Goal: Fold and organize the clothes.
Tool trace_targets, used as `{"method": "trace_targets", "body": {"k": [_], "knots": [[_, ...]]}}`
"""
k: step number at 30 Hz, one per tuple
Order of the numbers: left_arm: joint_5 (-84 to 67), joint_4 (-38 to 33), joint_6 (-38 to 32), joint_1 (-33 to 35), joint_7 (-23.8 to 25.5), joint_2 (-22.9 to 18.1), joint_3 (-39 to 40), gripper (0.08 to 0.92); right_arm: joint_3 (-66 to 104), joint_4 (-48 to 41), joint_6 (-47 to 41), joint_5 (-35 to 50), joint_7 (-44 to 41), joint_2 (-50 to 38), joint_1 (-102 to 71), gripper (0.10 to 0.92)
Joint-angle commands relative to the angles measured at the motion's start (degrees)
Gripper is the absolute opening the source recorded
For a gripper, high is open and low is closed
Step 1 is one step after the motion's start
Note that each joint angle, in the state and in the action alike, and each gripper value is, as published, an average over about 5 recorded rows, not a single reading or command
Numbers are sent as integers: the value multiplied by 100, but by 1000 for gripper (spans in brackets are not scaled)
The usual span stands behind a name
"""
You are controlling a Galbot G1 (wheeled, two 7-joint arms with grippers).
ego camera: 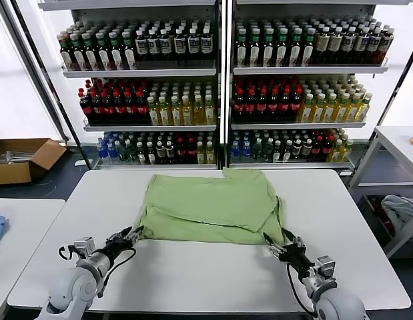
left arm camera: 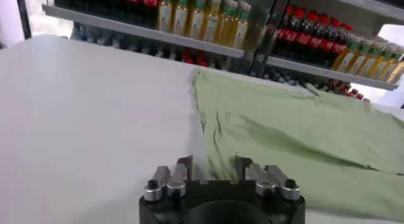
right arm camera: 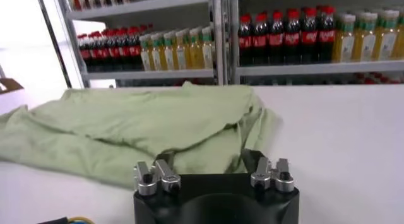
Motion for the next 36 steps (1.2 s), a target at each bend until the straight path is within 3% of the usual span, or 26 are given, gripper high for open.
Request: {"method": "trace_targets", "body": {"k": [1,10,15,21,27,32,36], "knots": [[24,45,7,45,24,-30,58,351,-9,162,-293,32,182,-14,-161,497],[10,80,23,53,82,15,121,105,28,216,-260,317,74,-152,-130,245],[-5,-61,84,188,43,60,97,81,117,498,-260,423,-18,-406,-374,121],[-46,-786,147,1058,-64,226,-193,81,561,1154,-382,421,-110,-734,-1179,113],[-39,-2050,151,2714,-178,371,-1029,81,1143,1828,-389,217,-327,-805,-2514,113],[64,-2823,146,4099,-204,125,-1622,81,1336,2235,-338,-38,-364,-687,-3257,113],[210,-3154,148,4572,-243,-76,-1708,81,1399,2402,-360,-112,-320,-683,-3457,113]]}}
